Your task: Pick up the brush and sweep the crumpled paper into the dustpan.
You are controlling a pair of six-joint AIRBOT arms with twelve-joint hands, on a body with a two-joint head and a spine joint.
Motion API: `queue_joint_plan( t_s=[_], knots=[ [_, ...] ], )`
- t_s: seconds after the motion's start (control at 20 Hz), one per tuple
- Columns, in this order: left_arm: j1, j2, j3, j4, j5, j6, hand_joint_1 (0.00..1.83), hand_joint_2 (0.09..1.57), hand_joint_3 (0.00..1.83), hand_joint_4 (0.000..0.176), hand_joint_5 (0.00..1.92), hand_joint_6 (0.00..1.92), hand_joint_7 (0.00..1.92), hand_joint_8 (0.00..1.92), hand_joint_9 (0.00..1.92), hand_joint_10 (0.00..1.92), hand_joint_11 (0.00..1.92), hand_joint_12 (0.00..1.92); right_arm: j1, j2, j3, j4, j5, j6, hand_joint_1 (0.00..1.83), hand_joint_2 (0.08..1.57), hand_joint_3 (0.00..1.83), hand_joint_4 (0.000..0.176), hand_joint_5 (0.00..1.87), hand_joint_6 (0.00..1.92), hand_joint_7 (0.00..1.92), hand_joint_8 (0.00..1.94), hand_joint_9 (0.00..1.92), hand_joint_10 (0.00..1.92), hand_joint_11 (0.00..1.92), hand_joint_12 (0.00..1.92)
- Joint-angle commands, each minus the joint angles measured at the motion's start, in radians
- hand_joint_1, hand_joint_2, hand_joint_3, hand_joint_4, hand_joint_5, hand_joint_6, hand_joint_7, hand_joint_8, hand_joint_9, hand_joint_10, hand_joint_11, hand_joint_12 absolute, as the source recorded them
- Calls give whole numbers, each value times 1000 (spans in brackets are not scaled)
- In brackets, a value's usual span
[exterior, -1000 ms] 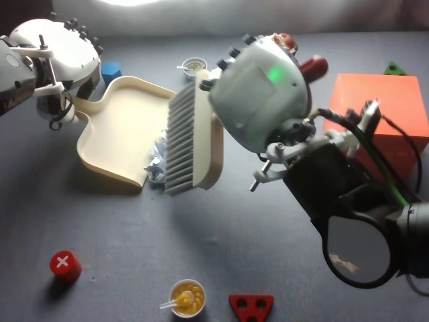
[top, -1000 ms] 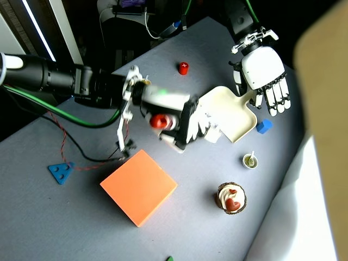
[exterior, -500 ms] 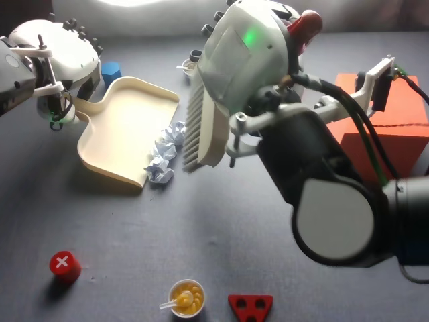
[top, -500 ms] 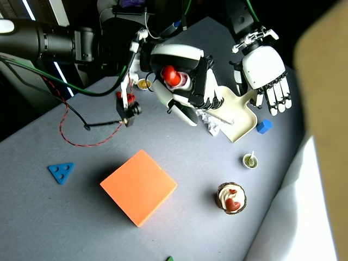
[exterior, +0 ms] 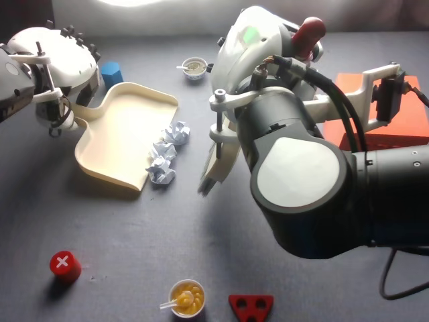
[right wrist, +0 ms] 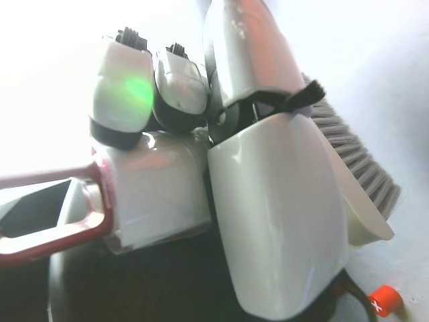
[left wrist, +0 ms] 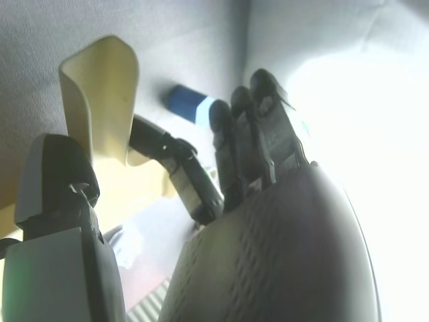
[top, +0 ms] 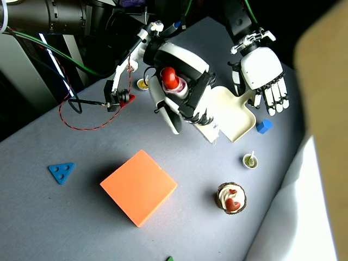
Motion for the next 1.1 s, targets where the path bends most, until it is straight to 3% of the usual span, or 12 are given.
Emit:
queue_joint_plan(
  t_s=[0.0,0.05,0.1,0.15,0.35,0.45,0.5,0.6,0.75,0.85,1.0,1.05],
  knots=[
    [-3,5,1,24,-88,3,1082,1091,2,45,1036,888,357,5,252,3,217,60,21,-2,-3,-92,-45,-27,1586,1162,0,159,868,1921,1125,1941,1369,1921,1520,1921],
    [-3,4,0,24,-88,3,1062,1100,1,81,1014,924,358,2,249,2,220,62,23,-9,-1,-72,-39,-36,1590,1166,0,159,875,1921,1127,1941,1369,1921,1520,1921],
    [-3,4,0,24,-88,3,1058,1102,1,89,1010,931,364,4,254,4,220,63,24,-17,4,-60,-35,-39,1604,1177,3,156,874,1921,1129,1941,1377,1921,1529,1921],
    [-3,4,-1,24,-88,3,1065,1101,0,75,1014,926,370,4,261,4,224,65,24,-32,13,-54,-30,-39,1601,1192,6,151,877,1921,1134,1941,1393,1921,1536,1921],
    [-3,1,-1,24,-90,2,1061,1098,0,89,1019,916,353,0,248,1,198,54,23,-69,62,-50,26,-39,1590,1179,0,148,876,1921,1138,1941,1386,1921,1518,1921],
    [-3,0,-1,24,-90,2,1077,1087,0,70,1048,869,374,4,263,4,207,57,18,-85,84,-50,31,-27,1591,1175,0,149,894,1921,1145,1941,1394,1921,1528,1921],
    [-3,0,-2,24,-90,1,1065,1087,0,100,1044,873,356,3,260,2,201,54,11,-97,99,-63,36,-20,1594,1178,0,149,896,1921,1148,1941,1396,1921,1530,1921],
    [-3,0,-1,24,-90,1,1078,1088,1,62,1042,879,358,1,264,1,201,54,-13,-103,125,-101,53,-1,1594,1178,0,146,888,1921,1131,1941,1373,1921,1508,1921],
    [-5,0,-1,24,-92,0,1065,1094,1,86,1027,903,350,7,265,4,215,61,-30,-116,157,-137,64,24,1602,1183,1,142,894,1921,1123,1941,1382,1921,1515,1921],
    [-7,0,-1,24,-93,0,1075,1089,0,69,1043,877,358,5,271,4,199,54,-42,-126,178,-157,82,39,1613,1179,0,138,893,1921,1130,1941,1381,1921,1515,1921],
    [-8,0,1,24,-94,0,1025,1116,0,150,976,982,331,5,246,4,191,50,-57,-145,210,-182,90,63,1606,1186,2,140,908,1921,1123,1941,1379,1921,1503,1921],
    [-8,0,1,24,-94,0,1033,1117,0,128,976,984,331,3,245,2,189,49,-58,-147,215,-190,93,72,1597,1187,2,142,907,1921,1122,1941,1379,1921,1504,1921]
  ],
)
